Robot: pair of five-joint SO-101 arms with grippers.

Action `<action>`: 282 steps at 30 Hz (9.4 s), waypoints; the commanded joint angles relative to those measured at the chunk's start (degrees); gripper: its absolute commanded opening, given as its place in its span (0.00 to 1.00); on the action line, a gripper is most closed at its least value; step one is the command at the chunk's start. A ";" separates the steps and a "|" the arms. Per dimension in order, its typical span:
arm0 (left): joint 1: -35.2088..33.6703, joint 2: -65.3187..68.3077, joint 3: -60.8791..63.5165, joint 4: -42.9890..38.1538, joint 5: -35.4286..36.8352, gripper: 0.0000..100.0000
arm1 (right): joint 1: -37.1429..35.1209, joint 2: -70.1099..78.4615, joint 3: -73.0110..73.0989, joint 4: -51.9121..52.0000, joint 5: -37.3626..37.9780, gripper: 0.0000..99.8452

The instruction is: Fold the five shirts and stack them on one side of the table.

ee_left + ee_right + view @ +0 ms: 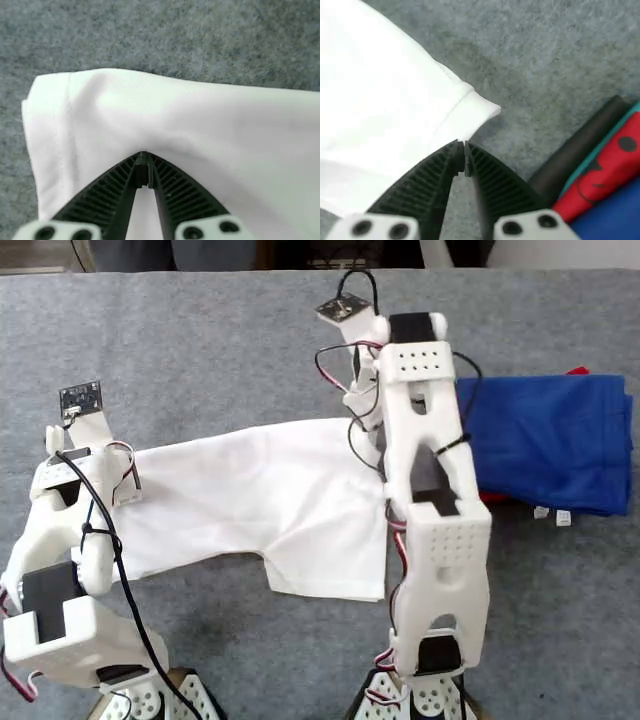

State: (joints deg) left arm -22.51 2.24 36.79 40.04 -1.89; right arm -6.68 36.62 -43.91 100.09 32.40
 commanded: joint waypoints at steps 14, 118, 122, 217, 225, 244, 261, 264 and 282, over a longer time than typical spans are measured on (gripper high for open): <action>-0.04 -1.05 0.22 -1.58 0.18 0.03 | 6.33 -52.53 66.07 -43.52 9.32 0.01; -0.04 -0.79 0.22 -1.49 0.00 0.03 | -14.33 -1.54 4.09 -2.46 24.70 0.28; -0.04 -0.79 0.22 -1.49 0.09 0.03 | -10.55 -1.63 -1.45 1.32 21.19 0.18; -20.09 13.89 -30.64 40.53 -7.82 0.24 | -19.52 -5.41 1.89 0.00 15.30 0.01; -20.26 24.70 -40.48 46.51 -8.00 0.20 | -19.52 -5.58 1.89 0.00 15.30 0.01; -30.99 29.45 -60.26 54.77 -13.54 0.03 | -17.93 -5.76 1.27 -0.09 15.03 0.01; -25.10 22.51 -68.26 60.92 -11.34 0.03 | -4.92 -10.15 -10.59 -0.53 2.64 0.01; -18.15 15.91 -60.79 60.92 -10.02 0.03 | -3.43 -10.33 -12.26 -0.18 1.14 0.01; 24.31 -2.20 -43.74 57.76 -3.78 0.03 | 9.41 -10.33 -12.18 0.88 0.09 0.01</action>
State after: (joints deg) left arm -3.52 0.66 -6.55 99.21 -6.29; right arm 1.93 30.20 -56.31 100.53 32.92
